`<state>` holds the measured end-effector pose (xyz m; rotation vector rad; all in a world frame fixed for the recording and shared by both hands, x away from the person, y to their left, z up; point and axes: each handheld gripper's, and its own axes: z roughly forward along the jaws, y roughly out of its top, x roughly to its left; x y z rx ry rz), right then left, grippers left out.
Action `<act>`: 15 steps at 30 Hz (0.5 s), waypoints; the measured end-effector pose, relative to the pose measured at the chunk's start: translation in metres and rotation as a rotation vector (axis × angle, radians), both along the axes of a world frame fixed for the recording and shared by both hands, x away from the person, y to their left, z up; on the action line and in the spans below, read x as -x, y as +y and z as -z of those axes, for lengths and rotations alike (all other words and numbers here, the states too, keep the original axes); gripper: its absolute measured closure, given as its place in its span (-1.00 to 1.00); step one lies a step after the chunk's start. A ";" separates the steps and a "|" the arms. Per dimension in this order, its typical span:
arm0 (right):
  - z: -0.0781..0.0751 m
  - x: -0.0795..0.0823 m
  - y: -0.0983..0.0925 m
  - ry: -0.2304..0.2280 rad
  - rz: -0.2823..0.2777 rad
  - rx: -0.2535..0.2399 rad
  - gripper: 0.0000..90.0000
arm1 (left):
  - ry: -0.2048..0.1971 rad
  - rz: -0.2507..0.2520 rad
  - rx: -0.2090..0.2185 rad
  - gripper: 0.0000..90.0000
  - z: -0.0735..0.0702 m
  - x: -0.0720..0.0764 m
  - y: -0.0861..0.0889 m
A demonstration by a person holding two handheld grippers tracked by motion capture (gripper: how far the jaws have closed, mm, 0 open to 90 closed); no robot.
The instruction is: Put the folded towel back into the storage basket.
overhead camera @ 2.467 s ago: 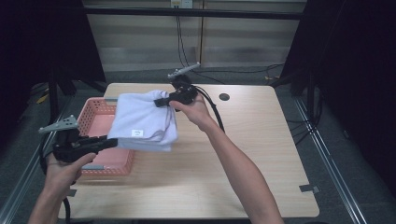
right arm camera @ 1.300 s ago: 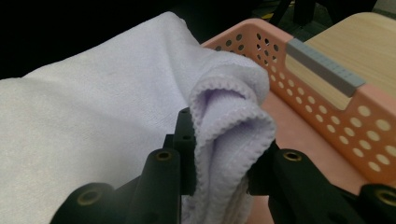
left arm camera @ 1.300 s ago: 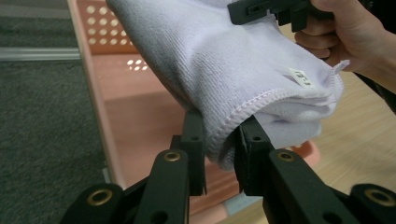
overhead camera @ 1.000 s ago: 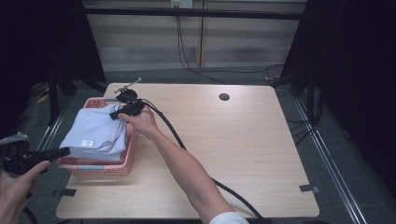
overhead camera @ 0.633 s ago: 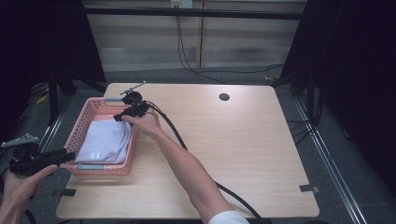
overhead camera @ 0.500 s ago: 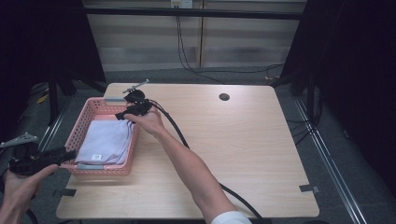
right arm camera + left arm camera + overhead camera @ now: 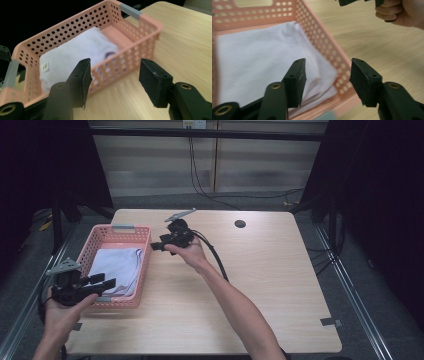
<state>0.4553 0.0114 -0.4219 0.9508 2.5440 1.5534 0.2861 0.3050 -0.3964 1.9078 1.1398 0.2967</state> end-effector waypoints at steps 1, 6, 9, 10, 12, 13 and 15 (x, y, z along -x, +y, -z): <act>0.000 0.004 -0.009 -0.007 0.006 -0.003 -0.02 | -0.006 0.021 0.007 0.13 0.000 -0.001 -0.009; 0.001 0.025 -0.053 -0.037 0.040 -0.004 -0.01 | -0.045 0.056 0.006 0.06 0.002 0.000 -0.054; 0.002 0.040 -0.078 -0.052 0.062 0.001 0.00 | -0.046 0.061 0.026 0.02 0.011 0.003 -0.077; 0.002 0.045 -0.087 -0.054 0.070 -0.001 0.00 | -0.052 0.072 0.019 0.01 0.015 0.005 -0.085; 0.004 0.057 -0.102 -0.060 0.084 0.006 0.00 | -0.045 0.100 0.017 -0.01 0.023 0.010 -0.100; 0.006 0.063 -0.110 -0.058 0.098 0.017 0.00 | -0.042 0.117 -0.004 -0.03 0.028 0.012 -0.107; 0.008 0.077 -0.124 -0.062 0.110 0.020 0.00 | -0.036 0.146 -0.013 -0.07 0.037 0.017 -0.119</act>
